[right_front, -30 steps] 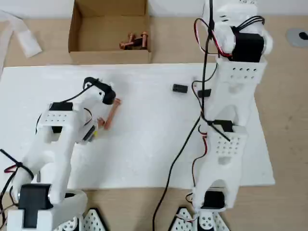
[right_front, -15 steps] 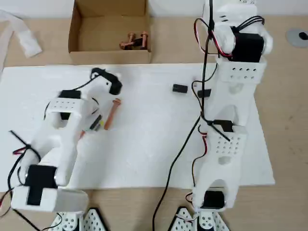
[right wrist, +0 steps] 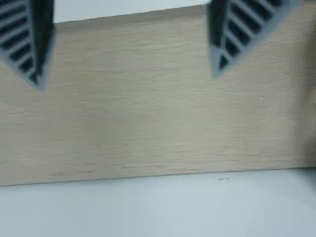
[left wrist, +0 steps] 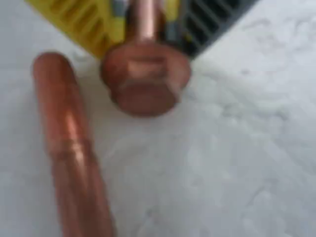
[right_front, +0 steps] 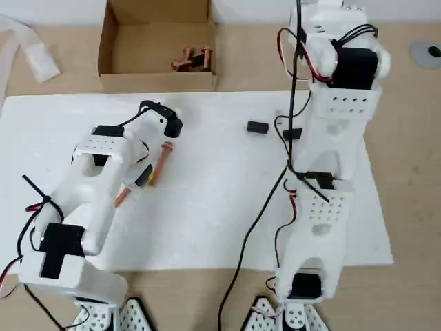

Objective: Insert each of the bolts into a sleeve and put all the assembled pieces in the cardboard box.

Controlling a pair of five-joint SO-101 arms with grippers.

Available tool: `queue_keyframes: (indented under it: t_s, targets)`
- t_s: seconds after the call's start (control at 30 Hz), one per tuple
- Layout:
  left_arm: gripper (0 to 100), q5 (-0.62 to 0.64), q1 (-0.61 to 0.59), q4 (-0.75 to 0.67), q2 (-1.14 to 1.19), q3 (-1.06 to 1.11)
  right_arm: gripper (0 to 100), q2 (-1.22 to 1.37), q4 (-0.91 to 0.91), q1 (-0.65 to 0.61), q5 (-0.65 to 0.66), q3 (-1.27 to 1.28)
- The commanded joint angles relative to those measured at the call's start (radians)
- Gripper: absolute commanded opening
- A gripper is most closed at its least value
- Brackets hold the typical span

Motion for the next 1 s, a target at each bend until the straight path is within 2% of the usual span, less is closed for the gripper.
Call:
queue_keyframes:
  t_s: [0.0, 0.1, 0.2, 0.3, 0.4, 0.5, 0.63, 0.77, 0.87, 0.97]
  targets:
    - [1, -0.002, -0.02, -0.026, 0.061, -0.06, 25.3, -0.071, 0.003, 0.016, -0.008, -0.044]
    - [1, 0.0, -0.02, 0.009, 0.058, -0.078, 25.3, -0.074, 0.006, 0.016, -0.008, -0.044]
    - [1, 0.026, -0.02, 0.127, 0.041, -0.172, 25.3, -0.077, 0.087, 0.015, -0.005, -0.045]
    - [1, 0.069, -0.031, 0.219, -0.038, -0.281, 25.3, -0.077, 0.229, 0.01, 0.017, -0.044]
    - [1, 0.132, -0.034, 0.305, -0.153, -0.379, 25.3, -0.077, 0.23, 0.024, 0.061, -0.045]
    - [1, 0.252, -0.032, 0.377, -0.294, -0.45, 25.3, -0.079, 0.233, 0.038, 0.066, -0.039]
    - [1, 0.473, -0.037, 0.425, -0.484, -0.488, 25.3, -0.073, 0.233, 0.031, 0.066, -0.019]
    - [1, 0.64, -0.037, 0.468, -0.644, -0.485, 25.3, -0.079, 0.233, 0.016, 0.066, 0.11]
    - [1, 0.707, -0.055, 0.485, -0.736, -0.473, 25.3, -0.084, 0.233, 0.016, 0.074, 0.285]
    - [1, 0.718, -0.08, 0.489, -0.809, -0.45, 25.3, -0.153, 0.232, 0.007, 0.187, 0.529]
